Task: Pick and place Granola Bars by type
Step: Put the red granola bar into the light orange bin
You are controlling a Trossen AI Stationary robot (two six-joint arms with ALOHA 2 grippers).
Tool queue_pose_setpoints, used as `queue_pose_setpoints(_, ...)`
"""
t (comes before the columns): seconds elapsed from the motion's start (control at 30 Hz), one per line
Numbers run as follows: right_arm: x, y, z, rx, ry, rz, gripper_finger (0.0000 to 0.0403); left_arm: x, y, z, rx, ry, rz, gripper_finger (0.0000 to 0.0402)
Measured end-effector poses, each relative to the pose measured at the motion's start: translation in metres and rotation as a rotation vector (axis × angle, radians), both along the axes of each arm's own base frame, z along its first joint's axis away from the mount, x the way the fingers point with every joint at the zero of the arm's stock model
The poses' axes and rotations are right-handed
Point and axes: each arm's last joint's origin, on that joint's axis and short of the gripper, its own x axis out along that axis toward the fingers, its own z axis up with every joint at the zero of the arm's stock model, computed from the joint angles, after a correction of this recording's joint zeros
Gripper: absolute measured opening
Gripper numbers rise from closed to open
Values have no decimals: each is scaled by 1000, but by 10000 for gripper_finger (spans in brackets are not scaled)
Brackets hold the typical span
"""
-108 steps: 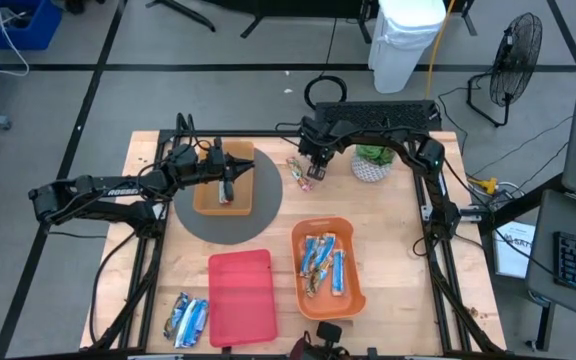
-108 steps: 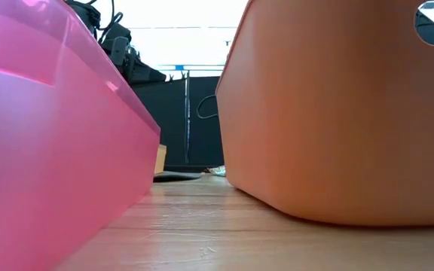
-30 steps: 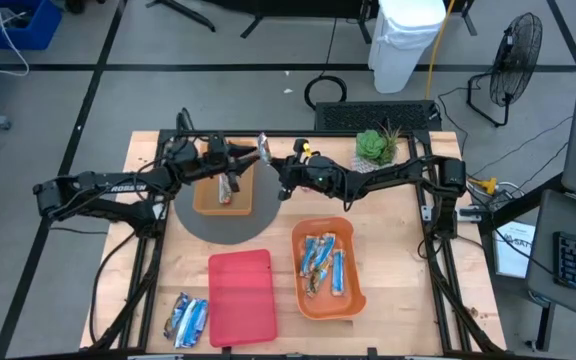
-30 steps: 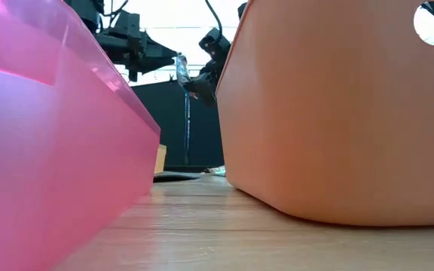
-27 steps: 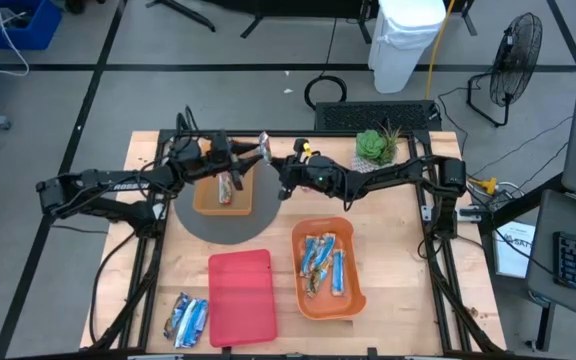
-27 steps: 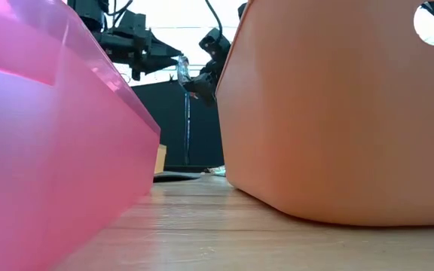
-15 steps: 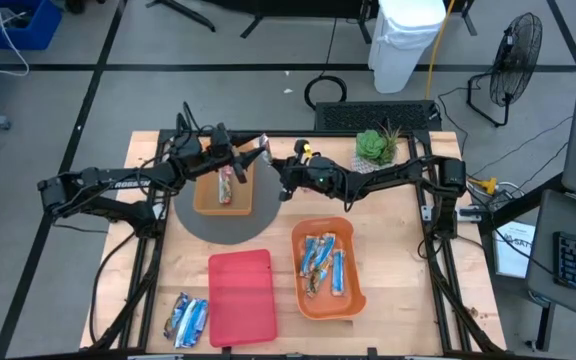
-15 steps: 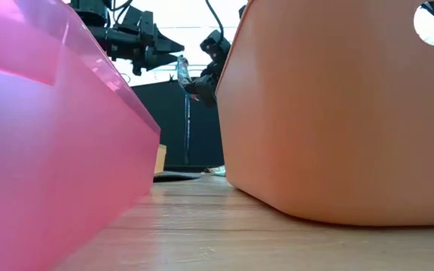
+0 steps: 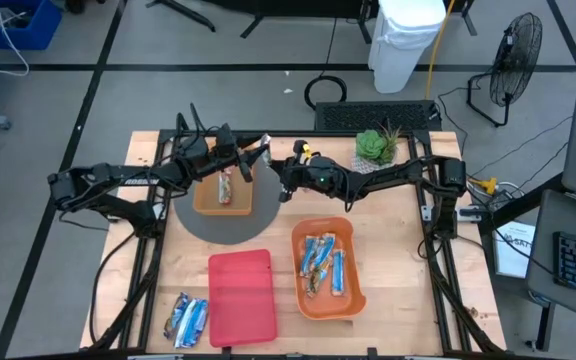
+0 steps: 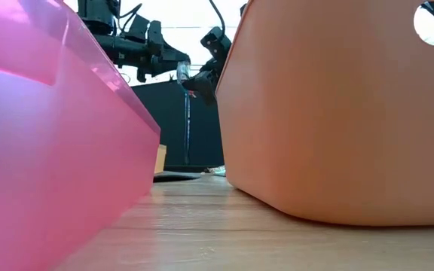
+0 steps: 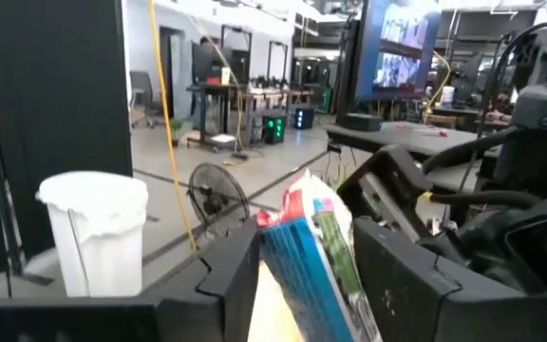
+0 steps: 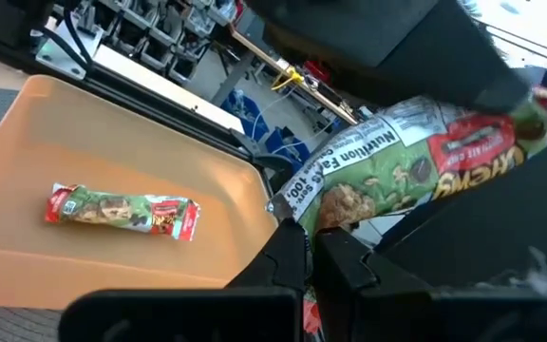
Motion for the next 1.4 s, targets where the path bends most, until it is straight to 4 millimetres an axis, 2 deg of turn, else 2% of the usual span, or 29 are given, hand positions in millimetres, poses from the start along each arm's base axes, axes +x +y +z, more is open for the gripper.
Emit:
queue_pose_setpoints(0.33, 0, 0, -1, 16, 1, -2, 0, -1, 0, 2, 6, -5, 0, 140)
queue_pose_setpoints(0.43, 0, 0, -1, 33, -7, -3, 2, -1, 0, 2, 18, 1, 1, 101)
queue_pose_setpoints(0.57, 0, 0, -1, 39, -11, -3, 15, -1, -1, 2, 55, 15, -30, 19)
queue_pose_setpoints(0.77, 0, 0, -3, 42, 14, -5, 37, -1, -2, 3, 81, 21, -45, 6)
queue_pose_setpoints(0.93, -2, -1, -6, 2, 84, -47, 97, -4, -3, 6, 106, 24, -40, 4)
queue_pose_setpoints(1.13, -9, 1, -4, -41, 133, -262, 200, -13, -6, 18, 155, 16, 5, 3)
queue_pose_setpoints(1.27, -32, 11, 17, -68, 94, -298, 242, -25, -12, 25, 152, 78, 36, 3)
queue_pose_setpoints(1.4, -72, 19, 31, -3, 21, -284, 255, -40, -19, 31, 127, 129, 46, 3)
